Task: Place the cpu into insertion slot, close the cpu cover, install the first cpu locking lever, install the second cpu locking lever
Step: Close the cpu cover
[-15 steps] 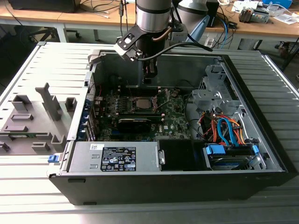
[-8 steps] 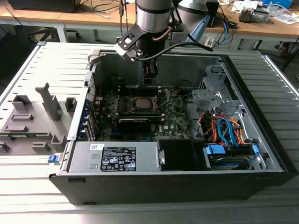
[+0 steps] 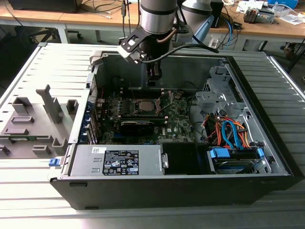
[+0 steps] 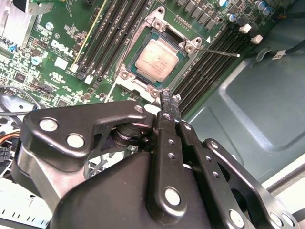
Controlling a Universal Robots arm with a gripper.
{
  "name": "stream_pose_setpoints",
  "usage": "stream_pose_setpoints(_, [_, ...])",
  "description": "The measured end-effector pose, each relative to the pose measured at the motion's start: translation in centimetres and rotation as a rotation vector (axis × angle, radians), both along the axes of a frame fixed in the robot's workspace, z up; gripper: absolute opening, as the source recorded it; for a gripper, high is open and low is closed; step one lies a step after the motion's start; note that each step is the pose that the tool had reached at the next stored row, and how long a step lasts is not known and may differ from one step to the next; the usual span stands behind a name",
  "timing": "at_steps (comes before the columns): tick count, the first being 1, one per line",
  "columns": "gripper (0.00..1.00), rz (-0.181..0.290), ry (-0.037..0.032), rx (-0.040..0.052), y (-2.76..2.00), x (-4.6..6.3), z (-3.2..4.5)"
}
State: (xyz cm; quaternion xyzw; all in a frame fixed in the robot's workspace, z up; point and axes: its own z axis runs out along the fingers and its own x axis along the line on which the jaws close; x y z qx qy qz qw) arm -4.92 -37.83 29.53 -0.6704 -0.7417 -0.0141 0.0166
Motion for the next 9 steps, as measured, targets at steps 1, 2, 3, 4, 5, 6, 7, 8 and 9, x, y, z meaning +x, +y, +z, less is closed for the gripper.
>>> stream_pose_setpoints(1, [0.11, 0.000, 0.0000, -0.0001, -0.02, 0.02, 0.00])
stream_pose_setpoints(2, [0.11, 0.000, 0.0000, -0.0001, -0.05, 0.05, 0.00])
stream_pose_setpoints(3, [0.11, 0.000, 0.0000, -0.0001, -0.08, 0.08, 0.00])
stream_pose_setpoints(4, [0.11, 0.000, 0.0000, -0.0001, -0.12, 0.12, 0.00])
stream_pose_setpoints(5, [0.11, 0.000, 0.0000, -0.0001, -0.14, 0.15, 0.00])
stream_pose_setpoints(6, [0.11, 0.000, 0.0000, -0.0001, -0.15, 0.16, 0.00])
stream_pose_setpoints(7, [0.11, 0.000, 0.0000, 0.0000, -0.17, 0.18, 0.00])
stream_pose_setpoints(8, [0.11, 0.000, 0.0000, -0.0001, -0.20, 0.23, 0.00])
stream_pose_setpoints(9, [0.11, 0.000, 0.0000, -0.0001, -0.22, 0.25, 0.00])
